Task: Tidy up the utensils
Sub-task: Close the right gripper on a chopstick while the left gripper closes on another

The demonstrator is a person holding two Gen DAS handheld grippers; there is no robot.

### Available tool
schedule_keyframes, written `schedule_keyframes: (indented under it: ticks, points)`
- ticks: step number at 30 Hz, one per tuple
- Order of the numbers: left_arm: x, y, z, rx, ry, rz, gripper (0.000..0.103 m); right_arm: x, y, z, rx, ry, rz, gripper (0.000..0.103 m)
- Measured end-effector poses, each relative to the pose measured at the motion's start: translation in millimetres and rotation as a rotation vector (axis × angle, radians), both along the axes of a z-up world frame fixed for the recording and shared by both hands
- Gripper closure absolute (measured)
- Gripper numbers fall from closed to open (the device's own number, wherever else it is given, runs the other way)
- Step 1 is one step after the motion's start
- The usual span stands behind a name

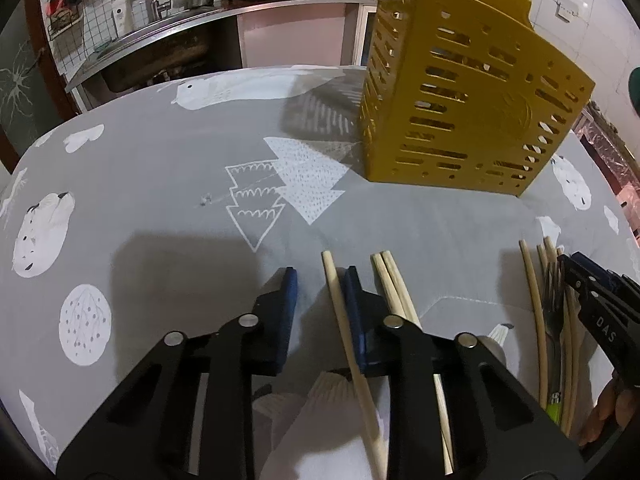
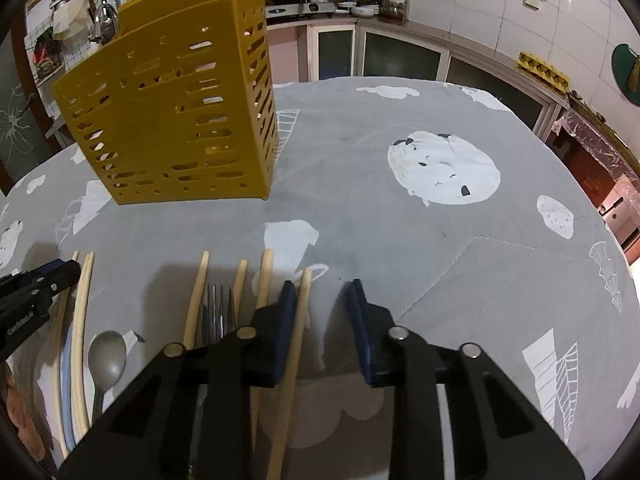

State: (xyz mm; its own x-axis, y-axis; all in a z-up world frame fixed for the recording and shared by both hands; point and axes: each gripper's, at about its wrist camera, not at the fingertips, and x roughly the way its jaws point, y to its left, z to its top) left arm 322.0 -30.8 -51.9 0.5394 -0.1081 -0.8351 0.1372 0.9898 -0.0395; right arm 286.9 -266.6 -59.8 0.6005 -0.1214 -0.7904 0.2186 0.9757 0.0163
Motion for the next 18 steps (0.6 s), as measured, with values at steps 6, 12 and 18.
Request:
schedule_keyframes:
  ticks: [6, 12, 18]
  points:
    - [1, -2, -1, 0.013, -0.012, -0.006, 0.086, -4, 2, 0, 0.004, -0.024, -0.002, 0.092]
    - [-1, -2, 0, 0.011, -0.021, -0.006, 0.097, -9, -3, 0, 0.037, -0.053, 0.003, 0.096]
    - [-5, 1, 4, -0.001, -0.030, 0.000, 0.098, -18, -7, 10, 0.054, -0.107, 0.006, 0.096]
